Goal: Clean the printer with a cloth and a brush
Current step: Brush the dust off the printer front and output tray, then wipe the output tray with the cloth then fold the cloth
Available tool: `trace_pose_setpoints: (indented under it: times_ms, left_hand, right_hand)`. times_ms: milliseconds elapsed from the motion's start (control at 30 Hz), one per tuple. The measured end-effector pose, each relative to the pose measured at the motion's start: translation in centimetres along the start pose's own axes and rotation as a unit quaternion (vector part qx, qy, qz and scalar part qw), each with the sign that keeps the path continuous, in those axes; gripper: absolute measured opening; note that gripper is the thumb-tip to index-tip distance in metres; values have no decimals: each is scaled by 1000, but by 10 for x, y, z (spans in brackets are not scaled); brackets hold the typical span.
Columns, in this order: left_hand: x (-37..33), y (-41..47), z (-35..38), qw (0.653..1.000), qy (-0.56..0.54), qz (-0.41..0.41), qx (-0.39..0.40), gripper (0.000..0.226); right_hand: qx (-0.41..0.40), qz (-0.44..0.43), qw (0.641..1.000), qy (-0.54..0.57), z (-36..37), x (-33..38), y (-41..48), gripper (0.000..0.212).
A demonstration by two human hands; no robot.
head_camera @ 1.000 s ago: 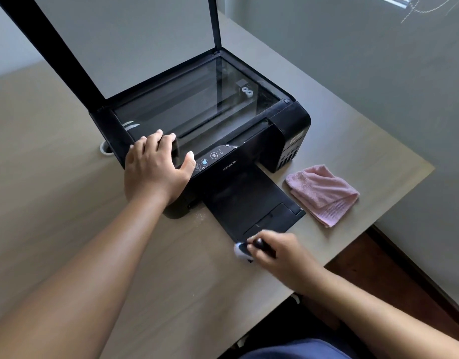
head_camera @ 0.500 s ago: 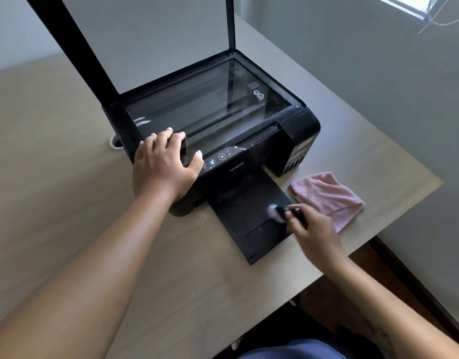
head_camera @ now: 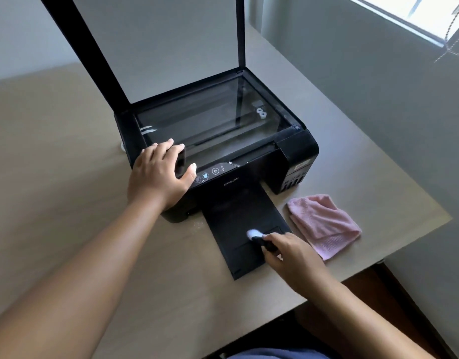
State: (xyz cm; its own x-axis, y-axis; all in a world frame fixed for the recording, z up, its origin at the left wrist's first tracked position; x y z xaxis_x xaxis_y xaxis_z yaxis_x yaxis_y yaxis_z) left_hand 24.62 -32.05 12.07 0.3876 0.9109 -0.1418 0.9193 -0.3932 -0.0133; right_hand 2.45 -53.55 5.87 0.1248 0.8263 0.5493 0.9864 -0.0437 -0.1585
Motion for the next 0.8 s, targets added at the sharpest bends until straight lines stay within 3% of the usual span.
trace_pose_setpoints:
  times_ms: [67, 200, 267, 367, 533, 700, 800]
  left_hand:
    - [0, 0, -1, 1000, -2, -2, 5, 68]
    - [-3, -3, -2, 1000, -2, -10, 3, 65]
    - [-4, -5, -3, 1000, -1, -14, 7, 63]
    - [-3, -5, -4, 999, 2, -17, 33, 63]
    - [5, -16, -7, 998, -13, -1, 60, 63]
    - [39, -100, 10, 999, -32, -12, -22, 54]
    - [64, -161, 41, 991, -81, -106, 14, 59]
  right_hand:
    - [44, -32, 998, 23, 4, 5, -3, 20]
    - [-60, 2, 998, -7, -1, -13, 3, 25]
    - [-22, -36, 999, -23, -3, -14, 5, 18]
    - [45, -93, 995, -10, -4, -10, 5, 25]
    - [0, -111, 994, 5, -6, -1, 27, 29]
    - [32, -158, 987, -9, 23, 39, 39, 29]
    - [72, -168, 983, -10, 46, 66, 50, 26]
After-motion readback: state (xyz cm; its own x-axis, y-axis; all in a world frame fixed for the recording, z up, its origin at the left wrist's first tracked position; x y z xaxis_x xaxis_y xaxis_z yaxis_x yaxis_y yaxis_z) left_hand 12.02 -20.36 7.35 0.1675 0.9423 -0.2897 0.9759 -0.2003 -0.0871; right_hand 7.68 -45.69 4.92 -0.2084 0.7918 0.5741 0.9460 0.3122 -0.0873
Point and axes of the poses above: each hand's wrist, its own y-axis towards the middle knuckle, its own z-axis out of the palm, x = y × z, the point moved 1 cm from there along y, towards the middle knuckle, and after that the axes turned 10 degrees about x, right-handed, at the moved point
